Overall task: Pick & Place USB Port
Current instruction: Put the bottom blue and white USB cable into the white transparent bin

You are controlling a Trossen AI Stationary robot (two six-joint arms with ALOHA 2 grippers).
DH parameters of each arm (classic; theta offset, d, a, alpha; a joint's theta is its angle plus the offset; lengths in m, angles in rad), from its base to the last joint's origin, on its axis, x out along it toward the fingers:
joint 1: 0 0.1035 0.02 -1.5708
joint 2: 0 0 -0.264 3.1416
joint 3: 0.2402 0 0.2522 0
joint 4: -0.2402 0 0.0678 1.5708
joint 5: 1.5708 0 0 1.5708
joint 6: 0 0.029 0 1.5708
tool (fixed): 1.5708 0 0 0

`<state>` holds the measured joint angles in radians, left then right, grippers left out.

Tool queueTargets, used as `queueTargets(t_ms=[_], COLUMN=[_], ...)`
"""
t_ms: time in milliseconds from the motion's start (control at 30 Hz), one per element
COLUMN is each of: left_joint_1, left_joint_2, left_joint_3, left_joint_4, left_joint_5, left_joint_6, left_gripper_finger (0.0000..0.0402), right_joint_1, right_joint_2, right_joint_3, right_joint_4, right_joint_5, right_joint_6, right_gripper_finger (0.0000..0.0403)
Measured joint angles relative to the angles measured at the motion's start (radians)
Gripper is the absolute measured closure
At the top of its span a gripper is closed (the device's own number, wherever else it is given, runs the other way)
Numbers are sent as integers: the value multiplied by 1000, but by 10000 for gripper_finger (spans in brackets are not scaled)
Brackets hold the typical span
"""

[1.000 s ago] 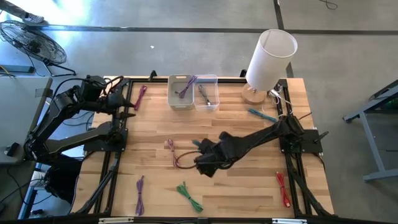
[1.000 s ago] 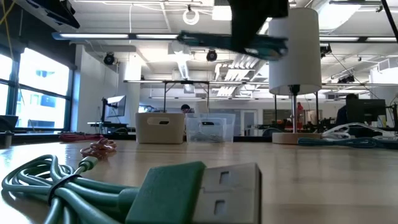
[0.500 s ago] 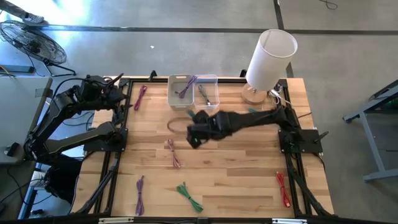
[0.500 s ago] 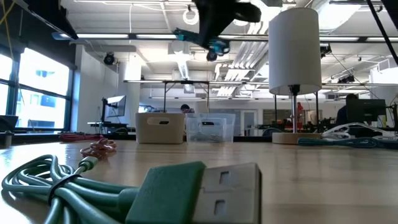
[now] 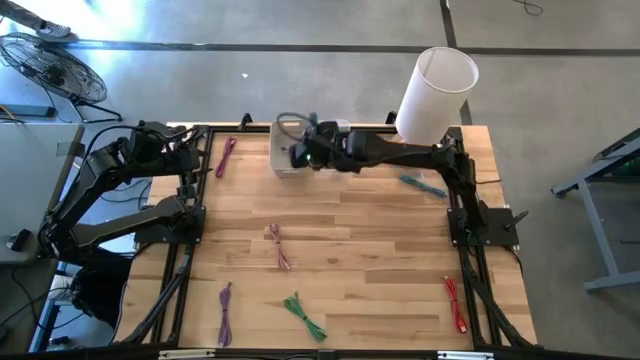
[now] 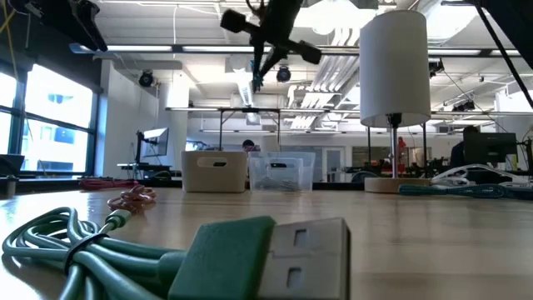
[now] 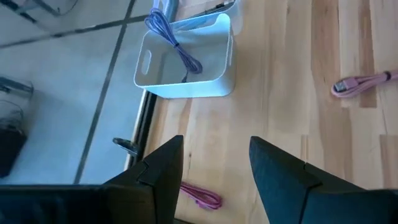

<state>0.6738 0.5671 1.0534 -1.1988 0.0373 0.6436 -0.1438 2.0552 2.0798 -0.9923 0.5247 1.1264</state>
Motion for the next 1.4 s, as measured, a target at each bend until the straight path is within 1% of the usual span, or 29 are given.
queueTargets(t_ms=[200,300,433,733,1200,1267,1333,1400], left_joint_1=[-78,-105,-140,-255,-255,-255,-255,-255], left_joint_2=[0,0,0,0,0,0,0,0], left_joint_3=[0,0,0,0,0,0,0,0], left_joint_4=[-29,-43,-49,-51,-52,-53,-53,-54], left_joint_5=[-24,-26,-26,5,5,5,5,5], left_joint_6=[31,50,59,72,89,89,88,89], left_gripper_finger=[222,222,222,222,222,222,222,222], right_joint_1=[-79,-104,-141,-211,-230,-230,-230,-230], right_joint_2=[1,1,1,1,1,2,9,20], right_joint_3=[-124,-180,-213,-231,-231,-231,-231,-231], right_joint_4=[43,91,154,142,110,111,117,115], right_joint_5=[-92,-107,-115,-147,-168,-193,-210,-225], right_joint_6=[65,70,34,7,-40,-61,-66,-56], right_gripper_finger=[391,391,391,391,391,391,381,353])
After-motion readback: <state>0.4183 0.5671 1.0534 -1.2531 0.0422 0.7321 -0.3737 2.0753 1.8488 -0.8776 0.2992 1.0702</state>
